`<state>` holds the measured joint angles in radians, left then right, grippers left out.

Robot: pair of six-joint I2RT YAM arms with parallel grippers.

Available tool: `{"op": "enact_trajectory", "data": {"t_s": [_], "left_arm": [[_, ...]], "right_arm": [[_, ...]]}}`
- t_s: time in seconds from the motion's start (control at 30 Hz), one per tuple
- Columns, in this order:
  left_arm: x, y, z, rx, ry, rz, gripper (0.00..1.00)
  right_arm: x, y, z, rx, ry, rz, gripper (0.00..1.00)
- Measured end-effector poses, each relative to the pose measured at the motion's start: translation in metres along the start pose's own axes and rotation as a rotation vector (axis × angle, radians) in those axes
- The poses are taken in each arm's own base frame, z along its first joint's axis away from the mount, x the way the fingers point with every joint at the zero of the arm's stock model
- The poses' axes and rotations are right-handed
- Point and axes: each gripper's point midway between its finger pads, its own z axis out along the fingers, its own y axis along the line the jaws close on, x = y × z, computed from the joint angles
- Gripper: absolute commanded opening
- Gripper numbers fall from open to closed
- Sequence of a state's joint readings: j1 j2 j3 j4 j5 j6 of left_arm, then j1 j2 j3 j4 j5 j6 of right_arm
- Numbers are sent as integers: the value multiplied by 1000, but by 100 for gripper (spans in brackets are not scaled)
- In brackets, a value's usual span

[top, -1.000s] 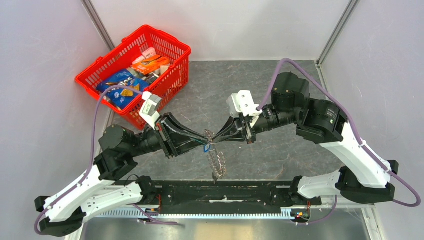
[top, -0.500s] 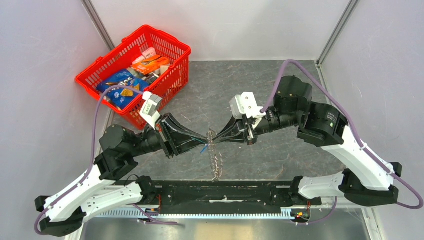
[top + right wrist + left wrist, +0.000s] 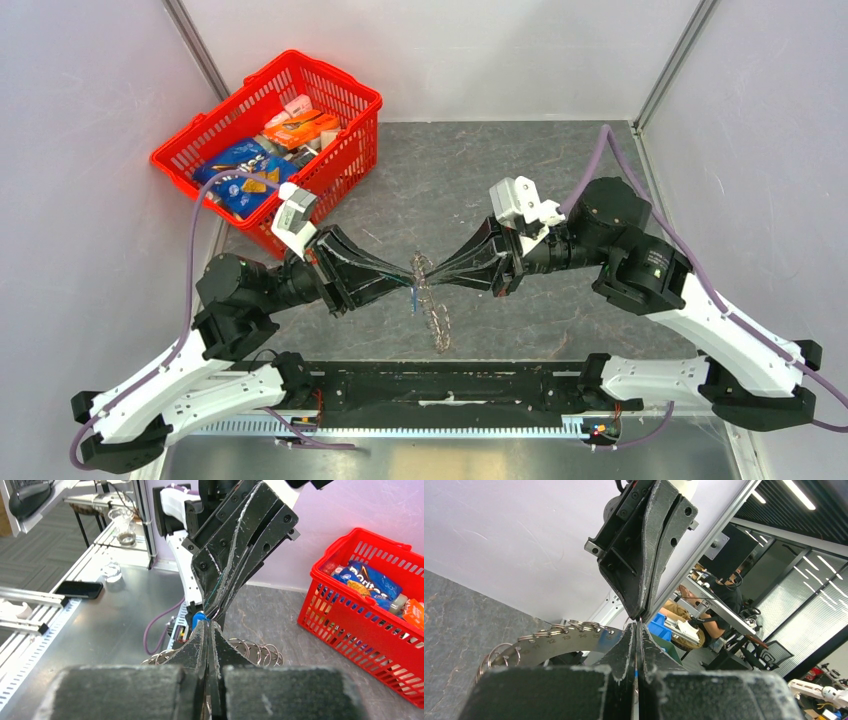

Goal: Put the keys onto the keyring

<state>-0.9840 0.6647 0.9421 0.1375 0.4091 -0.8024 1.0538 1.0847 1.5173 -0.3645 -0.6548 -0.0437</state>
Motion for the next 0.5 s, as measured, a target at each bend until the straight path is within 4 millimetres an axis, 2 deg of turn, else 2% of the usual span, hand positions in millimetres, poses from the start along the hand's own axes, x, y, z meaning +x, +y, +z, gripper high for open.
{"op": "enact_trajectory", "data": {"t_s": [0.5], "left_arm": [[-3, -3, 1, 24, -17, 7, 2]], "right_arm": [[-21, -3, 1, 32, -122, 33, 0]]}}
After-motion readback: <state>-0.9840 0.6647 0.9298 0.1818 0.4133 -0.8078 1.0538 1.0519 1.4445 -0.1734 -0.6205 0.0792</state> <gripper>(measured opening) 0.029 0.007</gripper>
